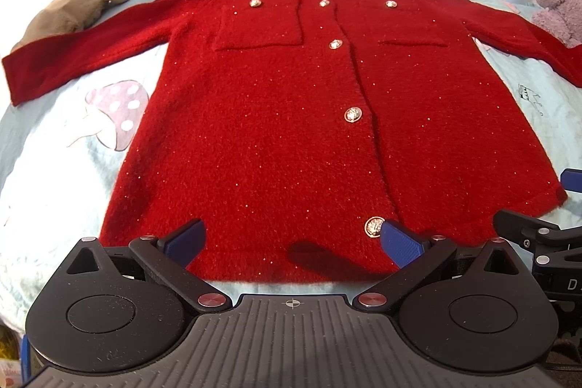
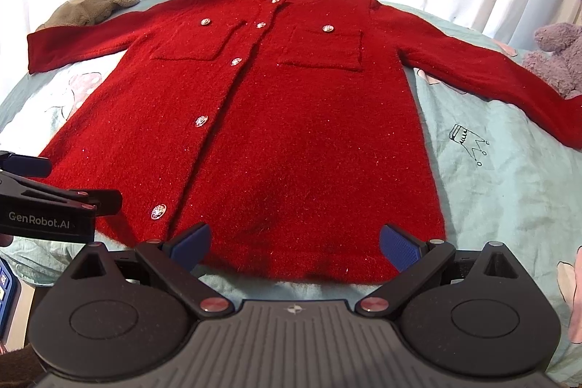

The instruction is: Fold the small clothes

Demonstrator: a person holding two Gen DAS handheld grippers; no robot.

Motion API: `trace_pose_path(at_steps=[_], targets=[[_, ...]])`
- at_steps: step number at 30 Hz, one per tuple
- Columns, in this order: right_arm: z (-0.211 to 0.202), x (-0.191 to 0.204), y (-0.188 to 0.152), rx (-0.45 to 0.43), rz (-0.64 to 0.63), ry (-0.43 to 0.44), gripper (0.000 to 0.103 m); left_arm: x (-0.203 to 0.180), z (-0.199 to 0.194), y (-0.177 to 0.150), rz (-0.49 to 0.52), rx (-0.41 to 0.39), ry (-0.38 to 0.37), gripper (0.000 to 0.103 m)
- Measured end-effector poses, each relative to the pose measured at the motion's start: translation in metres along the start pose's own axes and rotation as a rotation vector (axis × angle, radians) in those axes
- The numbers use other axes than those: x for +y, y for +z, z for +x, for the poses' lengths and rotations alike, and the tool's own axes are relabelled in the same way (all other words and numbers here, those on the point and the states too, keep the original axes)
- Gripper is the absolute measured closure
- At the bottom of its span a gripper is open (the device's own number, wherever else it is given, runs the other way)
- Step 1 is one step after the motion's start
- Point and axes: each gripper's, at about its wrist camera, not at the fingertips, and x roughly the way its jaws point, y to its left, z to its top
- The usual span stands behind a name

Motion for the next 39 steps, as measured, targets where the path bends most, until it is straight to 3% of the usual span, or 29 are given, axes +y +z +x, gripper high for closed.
trace_pose_path(at_steps=[39], targets=[[0.005, 0.003, 0.006, -0.047, 0.023, 0.043, 0.004, 0.016, 0.006, 0.003, -0.015, 0.027, -0.007, 0.0]])
